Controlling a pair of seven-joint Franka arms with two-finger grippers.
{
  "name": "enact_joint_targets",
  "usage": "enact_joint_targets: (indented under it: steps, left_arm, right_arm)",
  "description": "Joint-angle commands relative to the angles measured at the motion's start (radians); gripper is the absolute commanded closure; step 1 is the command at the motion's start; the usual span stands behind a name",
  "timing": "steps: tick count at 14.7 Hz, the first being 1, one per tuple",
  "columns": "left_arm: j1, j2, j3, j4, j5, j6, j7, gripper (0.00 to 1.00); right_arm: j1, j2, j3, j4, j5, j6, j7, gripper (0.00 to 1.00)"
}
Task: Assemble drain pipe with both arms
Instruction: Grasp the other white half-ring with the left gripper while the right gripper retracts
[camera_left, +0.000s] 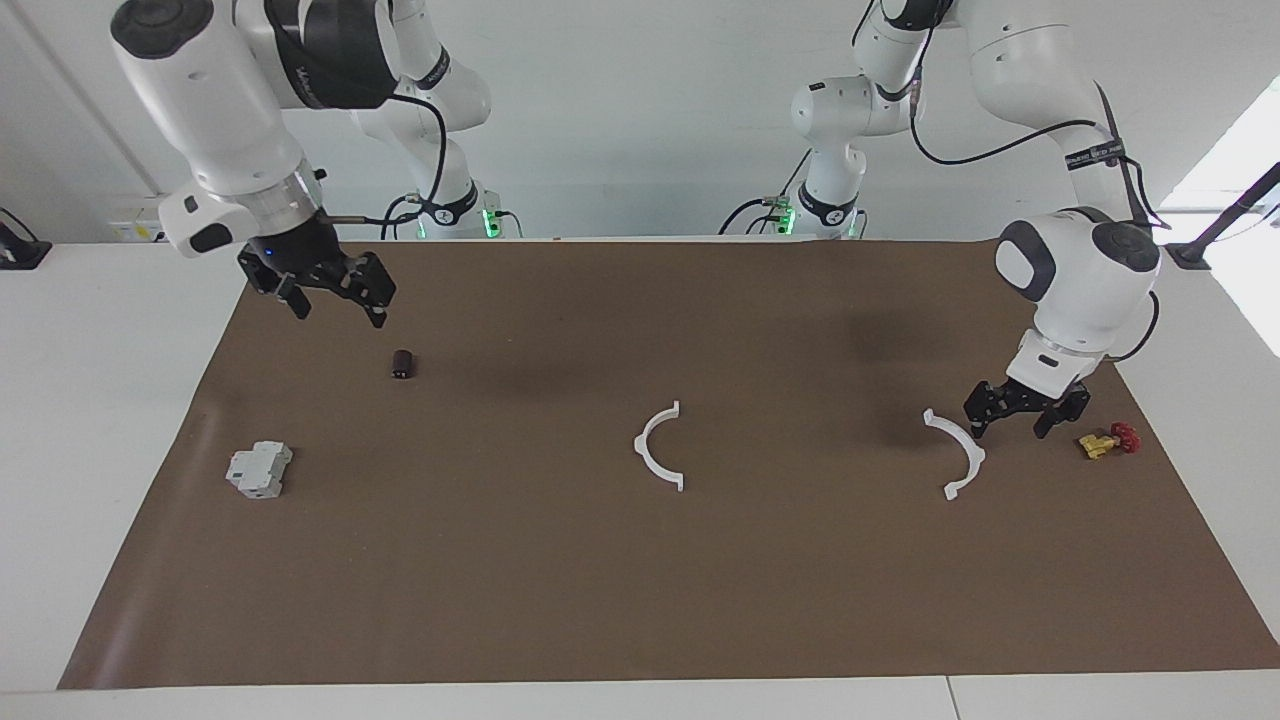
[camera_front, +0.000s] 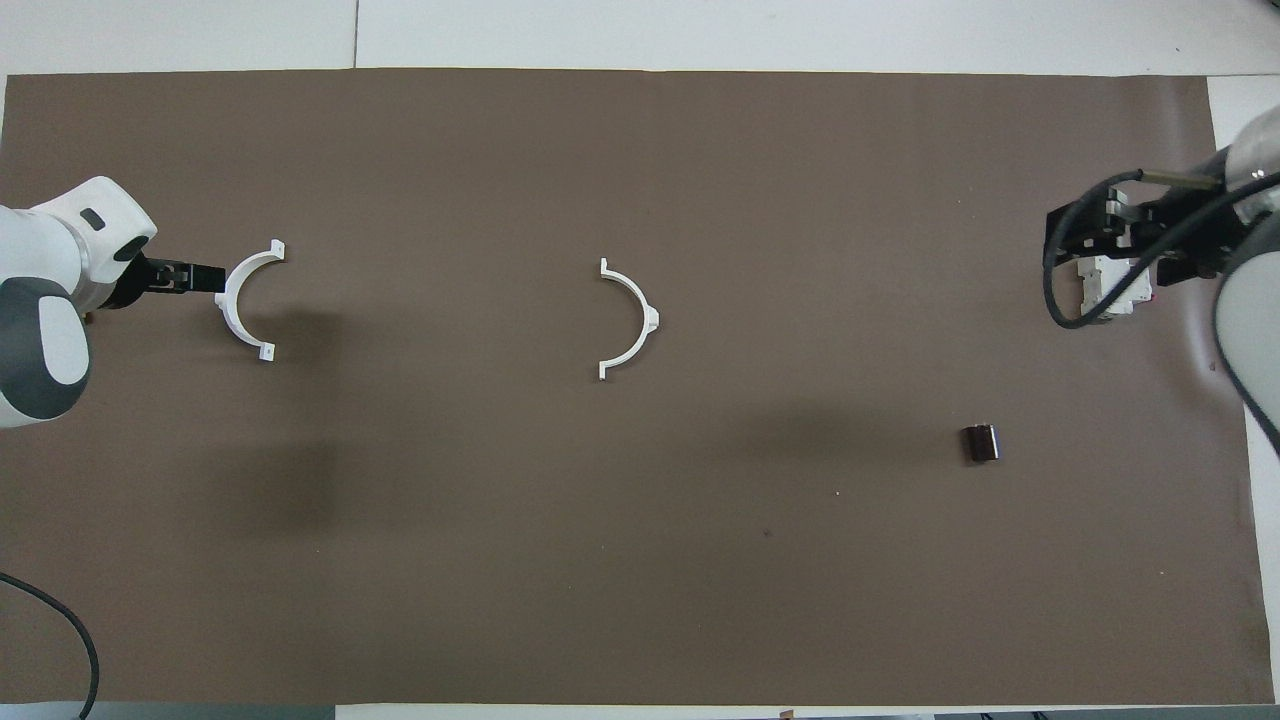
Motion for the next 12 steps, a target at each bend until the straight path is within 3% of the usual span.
enact_joint_targets:
  steps: [1, 3, 6, 8, 9, 12]
  left_arm:
    - [-0.006, 0.073, -0.001, 0.005, 0.003, 0.097, 0.007, 0.05]
    - [-0.003, 0.090, -0.001, 0.000, 0.003, 0.111, 0.007, 0.05]
    - [0.000, 0.081, -0.001, -0.019, 0.003, 0.089, 0.002, 0.08]
    - [-0.005, 0.075, -0.001, -0.038, 0.003, 0.077, -0.007, 0.11]
    - [-0.008, 0.072, -0.001, -0.038, 0.003, 0.053, -0.024, 0.14]
    - [-0.011, 0.060, -0.002, -0.038, 0.003, 0.030, -0.093, 0.40]
  right_arm:
    - [-0.077, -0.069, 0.026, -0.071, -0.028, -0.031, -0.096, 0.00]
    - [-0.083, -0.089, 0.033, -0.111, -0.057, -0.004, -0.102, 0.00]
    - [-0.086, -0.092, 0.036, -0.091, -0.097, -0.017, -0.139, 0.00]
    - [-0.083, -0.089, 0.037, -0.111, -0.097, 0.041, -0.142, 0.00]
    - [-0.084, -0.086, 0.043, -0.103, -0.097, 0.033, -0.144, 0.00]
    - [-0.087, -0.078, 0.065, -0.080, -0.096, 0.001, -0.147, 0.00]
